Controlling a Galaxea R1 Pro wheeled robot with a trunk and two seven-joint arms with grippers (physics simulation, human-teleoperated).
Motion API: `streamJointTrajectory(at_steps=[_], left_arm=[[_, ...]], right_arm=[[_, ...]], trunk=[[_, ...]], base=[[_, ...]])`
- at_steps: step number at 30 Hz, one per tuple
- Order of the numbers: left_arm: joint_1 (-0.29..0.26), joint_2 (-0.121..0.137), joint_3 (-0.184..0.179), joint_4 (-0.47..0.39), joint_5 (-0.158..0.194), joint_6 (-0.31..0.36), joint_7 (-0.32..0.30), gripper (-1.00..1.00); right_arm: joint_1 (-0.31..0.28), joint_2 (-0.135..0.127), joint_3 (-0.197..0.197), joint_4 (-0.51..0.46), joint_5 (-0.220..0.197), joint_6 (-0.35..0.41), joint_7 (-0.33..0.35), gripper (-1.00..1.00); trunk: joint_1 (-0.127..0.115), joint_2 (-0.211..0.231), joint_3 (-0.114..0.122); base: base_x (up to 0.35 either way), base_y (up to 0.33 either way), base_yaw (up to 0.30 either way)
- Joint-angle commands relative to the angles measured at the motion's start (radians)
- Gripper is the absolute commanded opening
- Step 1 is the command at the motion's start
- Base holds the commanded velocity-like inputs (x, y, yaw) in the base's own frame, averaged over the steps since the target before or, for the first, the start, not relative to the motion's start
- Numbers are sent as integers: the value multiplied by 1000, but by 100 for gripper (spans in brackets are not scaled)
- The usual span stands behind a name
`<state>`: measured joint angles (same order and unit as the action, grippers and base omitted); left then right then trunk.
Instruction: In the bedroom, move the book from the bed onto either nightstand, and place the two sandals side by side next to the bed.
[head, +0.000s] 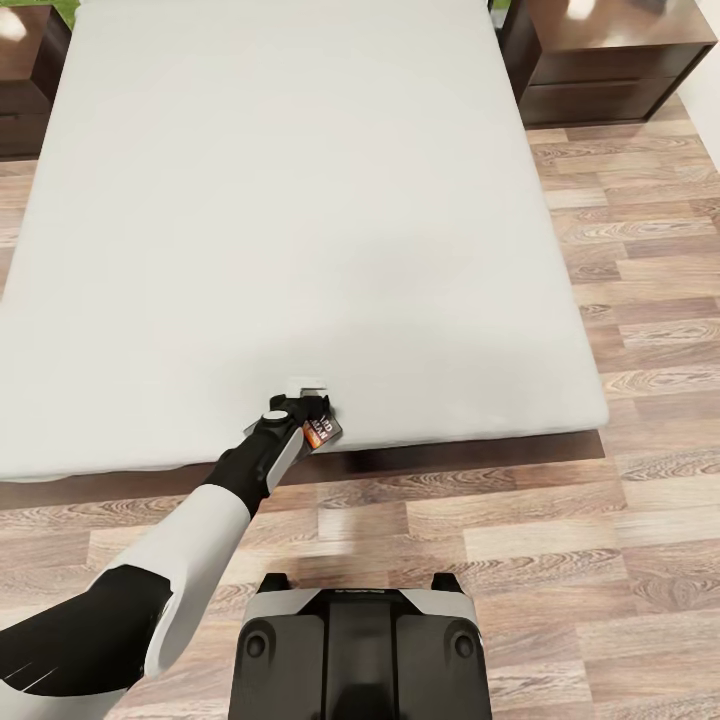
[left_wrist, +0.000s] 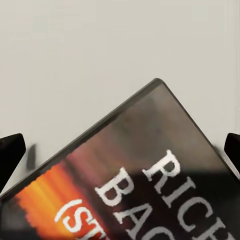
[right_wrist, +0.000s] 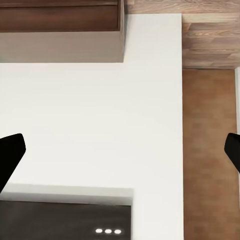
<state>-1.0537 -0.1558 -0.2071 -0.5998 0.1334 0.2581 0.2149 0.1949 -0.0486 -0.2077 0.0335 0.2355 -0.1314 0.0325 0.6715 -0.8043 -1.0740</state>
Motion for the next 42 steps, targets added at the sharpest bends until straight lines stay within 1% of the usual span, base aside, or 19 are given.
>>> streamJointTrajectory(at_steps=[1, 42], left_arm=[[0, 1, -7, -1, 11, 4, 9, 100], [0, 1, -12, -2, 11, 4, 9, 100]], right_arm=[[0, -1, -9, 2, 7, -5, 3, 100], [0, 0, -9, 2, 8, -6, 2, 100]], trunk=[[0, -1, 0], [0, -1, 0]], base=[[-3, 0, 0], [0, 0, 0]])
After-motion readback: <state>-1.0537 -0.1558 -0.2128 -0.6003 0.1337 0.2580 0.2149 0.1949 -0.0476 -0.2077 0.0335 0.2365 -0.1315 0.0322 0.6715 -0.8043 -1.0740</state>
